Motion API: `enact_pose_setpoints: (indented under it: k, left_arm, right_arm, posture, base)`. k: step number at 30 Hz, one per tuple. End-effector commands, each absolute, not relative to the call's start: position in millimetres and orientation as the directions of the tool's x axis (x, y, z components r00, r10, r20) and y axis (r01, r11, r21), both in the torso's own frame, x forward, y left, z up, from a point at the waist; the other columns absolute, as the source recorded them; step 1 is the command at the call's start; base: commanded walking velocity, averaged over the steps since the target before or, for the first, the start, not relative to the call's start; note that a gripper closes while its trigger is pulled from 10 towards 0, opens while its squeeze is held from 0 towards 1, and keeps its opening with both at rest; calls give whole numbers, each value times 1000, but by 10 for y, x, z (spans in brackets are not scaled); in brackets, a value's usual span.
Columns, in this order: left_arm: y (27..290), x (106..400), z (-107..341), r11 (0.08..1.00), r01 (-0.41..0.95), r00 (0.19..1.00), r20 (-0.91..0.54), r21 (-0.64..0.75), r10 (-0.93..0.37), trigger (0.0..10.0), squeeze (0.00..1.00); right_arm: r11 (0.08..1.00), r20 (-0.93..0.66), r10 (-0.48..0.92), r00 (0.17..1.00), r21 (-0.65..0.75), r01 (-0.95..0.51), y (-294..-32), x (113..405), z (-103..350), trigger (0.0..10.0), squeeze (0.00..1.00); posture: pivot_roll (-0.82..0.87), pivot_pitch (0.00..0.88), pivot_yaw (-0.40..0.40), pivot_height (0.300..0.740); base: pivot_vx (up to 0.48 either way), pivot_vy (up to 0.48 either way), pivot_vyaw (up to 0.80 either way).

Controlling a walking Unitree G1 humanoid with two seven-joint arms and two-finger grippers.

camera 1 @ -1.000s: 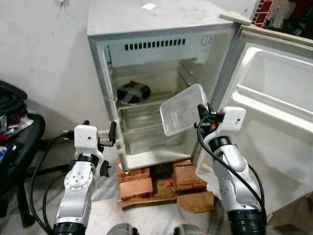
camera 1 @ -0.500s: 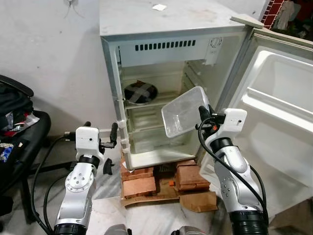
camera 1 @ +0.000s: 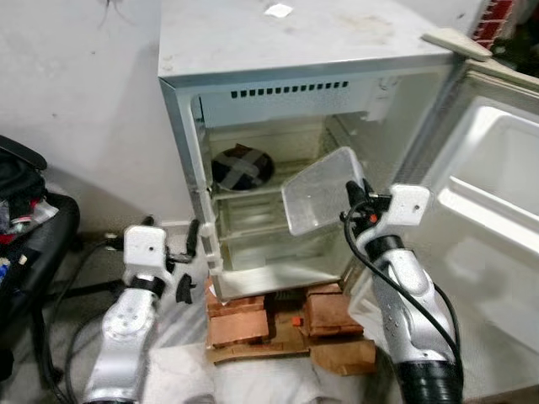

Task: Restocking fridge

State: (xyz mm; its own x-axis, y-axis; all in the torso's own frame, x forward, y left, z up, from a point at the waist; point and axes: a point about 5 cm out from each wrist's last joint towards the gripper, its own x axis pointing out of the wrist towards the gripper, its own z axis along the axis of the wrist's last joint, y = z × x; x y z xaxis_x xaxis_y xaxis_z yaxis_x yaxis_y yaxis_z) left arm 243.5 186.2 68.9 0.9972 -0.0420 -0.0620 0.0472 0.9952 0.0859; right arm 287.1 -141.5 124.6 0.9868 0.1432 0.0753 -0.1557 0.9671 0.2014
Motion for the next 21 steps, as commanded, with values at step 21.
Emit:
enact_pose_setpoints:
  k: [21]
  left_arm:
    - [1907,2066,670,996,24,992,-124,86,-13,10000,0]
  right_arm:
    - [969,47,143,989,197,-150,-1487,2949,1206,10000,0]
  posture:
    - [62,76,-46,740]
  base:
    - [41,0,0]
